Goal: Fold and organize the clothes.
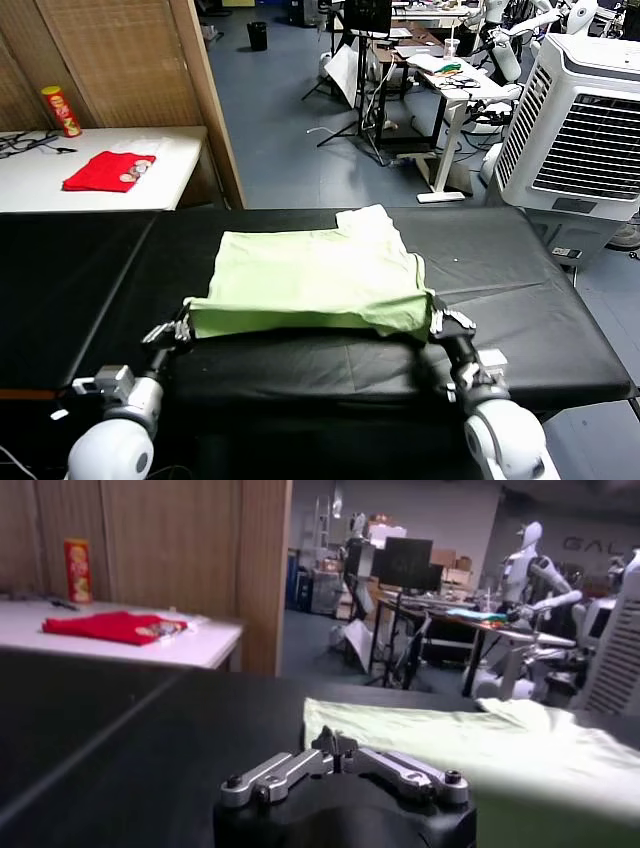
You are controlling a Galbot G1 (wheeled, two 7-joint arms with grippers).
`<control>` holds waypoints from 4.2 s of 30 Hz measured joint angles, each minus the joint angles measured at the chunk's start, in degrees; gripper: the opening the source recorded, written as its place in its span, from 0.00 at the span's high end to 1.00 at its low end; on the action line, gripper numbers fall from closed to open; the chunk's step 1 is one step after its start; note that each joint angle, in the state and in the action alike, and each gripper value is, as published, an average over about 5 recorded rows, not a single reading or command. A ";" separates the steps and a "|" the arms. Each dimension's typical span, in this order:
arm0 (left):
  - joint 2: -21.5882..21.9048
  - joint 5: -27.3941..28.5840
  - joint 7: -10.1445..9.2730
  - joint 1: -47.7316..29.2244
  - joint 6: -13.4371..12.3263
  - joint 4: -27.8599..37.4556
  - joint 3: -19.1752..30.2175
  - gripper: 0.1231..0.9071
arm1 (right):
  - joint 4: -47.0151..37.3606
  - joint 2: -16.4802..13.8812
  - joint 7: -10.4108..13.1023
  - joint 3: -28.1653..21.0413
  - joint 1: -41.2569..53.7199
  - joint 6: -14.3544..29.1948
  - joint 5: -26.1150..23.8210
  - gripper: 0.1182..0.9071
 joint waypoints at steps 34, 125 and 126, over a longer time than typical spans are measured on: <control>0.91 -4.40 2.44 -0.57 4.61 6.88 1.26 0.28 | 9.13 -1.17 -2.80 2.85 -13.99 -4.15 -0.50 0.67; 9.15 -18.48 0.81 -42.65 19.10 38.12 19.27 0.19 | -31.85 -0.35 4.87 -16.82 37.11 -23.18 21.18 0.17; 9.05 -18.29 0.90 -42.84 18.96 38.48 19.41 0.22 | -31.87 -0.25 4.85 -16.78 37.08 -23.25 21.17 0.21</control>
